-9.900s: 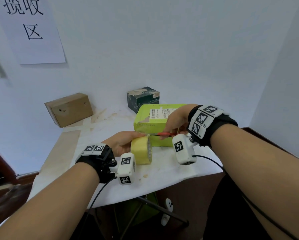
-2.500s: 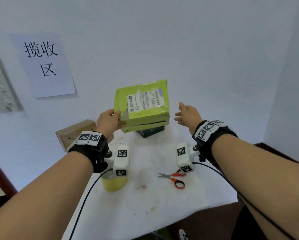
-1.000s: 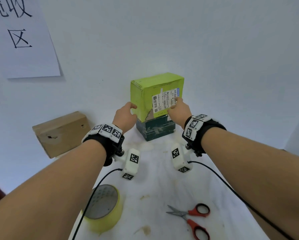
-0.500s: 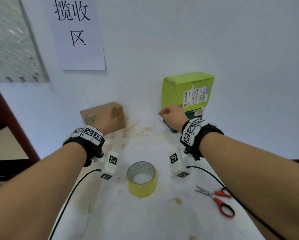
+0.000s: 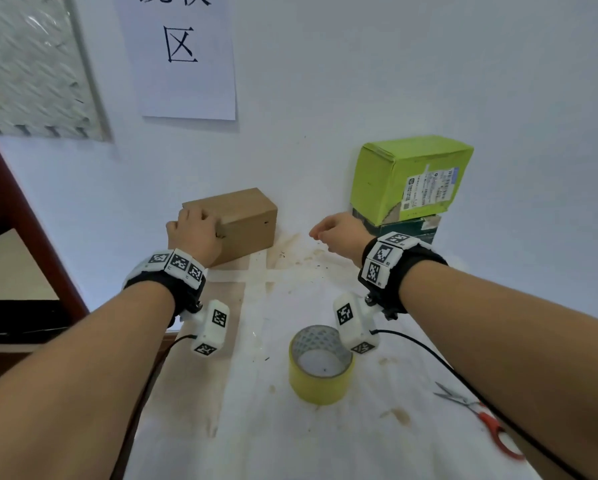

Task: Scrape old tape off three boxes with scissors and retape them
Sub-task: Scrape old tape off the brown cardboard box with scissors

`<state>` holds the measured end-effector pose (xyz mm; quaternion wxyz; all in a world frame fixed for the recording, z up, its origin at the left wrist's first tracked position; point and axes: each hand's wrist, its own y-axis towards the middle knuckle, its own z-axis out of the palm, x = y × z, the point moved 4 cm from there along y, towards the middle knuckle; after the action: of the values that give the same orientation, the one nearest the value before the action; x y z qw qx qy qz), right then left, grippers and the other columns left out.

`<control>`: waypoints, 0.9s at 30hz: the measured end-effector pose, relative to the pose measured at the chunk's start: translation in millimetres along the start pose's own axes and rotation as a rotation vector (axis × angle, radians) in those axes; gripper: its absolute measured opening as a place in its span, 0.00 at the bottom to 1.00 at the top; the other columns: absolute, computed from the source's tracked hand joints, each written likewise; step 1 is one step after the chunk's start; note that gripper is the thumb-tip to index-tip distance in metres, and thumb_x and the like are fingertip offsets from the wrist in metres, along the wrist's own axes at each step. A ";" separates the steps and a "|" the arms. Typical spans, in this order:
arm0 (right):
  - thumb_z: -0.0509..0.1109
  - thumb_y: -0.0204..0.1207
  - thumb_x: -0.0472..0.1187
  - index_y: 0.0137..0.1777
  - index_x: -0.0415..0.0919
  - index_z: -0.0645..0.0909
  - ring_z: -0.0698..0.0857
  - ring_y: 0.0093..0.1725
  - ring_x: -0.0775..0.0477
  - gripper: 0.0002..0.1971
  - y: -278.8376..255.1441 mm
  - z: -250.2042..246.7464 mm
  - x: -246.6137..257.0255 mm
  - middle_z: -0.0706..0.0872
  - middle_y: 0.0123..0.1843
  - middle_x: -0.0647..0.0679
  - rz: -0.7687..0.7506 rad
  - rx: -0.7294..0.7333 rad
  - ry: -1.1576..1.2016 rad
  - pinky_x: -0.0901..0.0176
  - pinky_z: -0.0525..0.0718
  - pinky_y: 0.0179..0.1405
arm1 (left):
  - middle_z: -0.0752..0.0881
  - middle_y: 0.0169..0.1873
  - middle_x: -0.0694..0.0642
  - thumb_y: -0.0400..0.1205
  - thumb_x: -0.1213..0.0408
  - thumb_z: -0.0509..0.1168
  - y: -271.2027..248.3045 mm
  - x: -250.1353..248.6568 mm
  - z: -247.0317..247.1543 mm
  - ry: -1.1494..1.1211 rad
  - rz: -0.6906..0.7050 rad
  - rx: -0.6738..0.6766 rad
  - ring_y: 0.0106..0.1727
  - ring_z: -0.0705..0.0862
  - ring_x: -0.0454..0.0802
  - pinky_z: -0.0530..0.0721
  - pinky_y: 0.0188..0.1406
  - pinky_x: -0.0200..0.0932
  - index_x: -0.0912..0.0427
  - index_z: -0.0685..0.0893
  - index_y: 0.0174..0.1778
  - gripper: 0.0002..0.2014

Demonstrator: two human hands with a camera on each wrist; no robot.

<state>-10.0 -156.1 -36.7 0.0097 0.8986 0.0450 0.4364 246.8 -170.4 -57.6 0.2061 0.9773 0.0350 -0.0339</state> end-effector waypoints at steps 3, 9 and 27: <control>0.59 0.78 0.29 0.41 0.44 0.85 0.82 0.50 0.46 0.15 3.8 9.3 2.2 0.86 0.50 0.45 0.005 0.012 0.003 0.52 0.85 0.54 | 0.71 0.71 0.59 0.78 0.62 0.69 0.4 2.0 0.0 -0.107 0.064 -0.083 0.75 0.62 0.62 0.60 0.71 0.57 0.57 0.83 0.57 0.13; 0.60 0.79 0.30 0.38 0.46 0.84 0.82 0.49 0.47 0.15 7.8 24.0 6.7 0.85 0.50 0.45 0.018 0.036 0.029 0.50 0.85 0.58 | 0.57 0.83 0.54 0.77 0.58 0.72 11.5 2.2 2.9 -0.125 0.188 0.106 0.82 0.44 0.70 0.43 0.78 0.68 0.55 0.80 0.52 0.12; 0.61 0.83 0.43 0.62 0.39 0.80 0.83 0.60 0.42 0.14 -31.9 -15.4 24.1 0.83 0.59 0.44 -0.006 -0.081 0.105 0.44 0.81 0.65 | 0.79 0.60 0.58 0.68 0.37 0.68 -23.1 -30.7 -69.4 -1.010 -0.286 0.210 0.62 0.77 0.56 0.79 0.60 0.52 0.47 0.70 0.63 0.31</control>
<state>-9.6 -122.6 -10.1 0.0451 0.8731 0.0305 0.4846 217.9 -122.9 -1.1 0.0916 0.8401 0.0607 -0.5312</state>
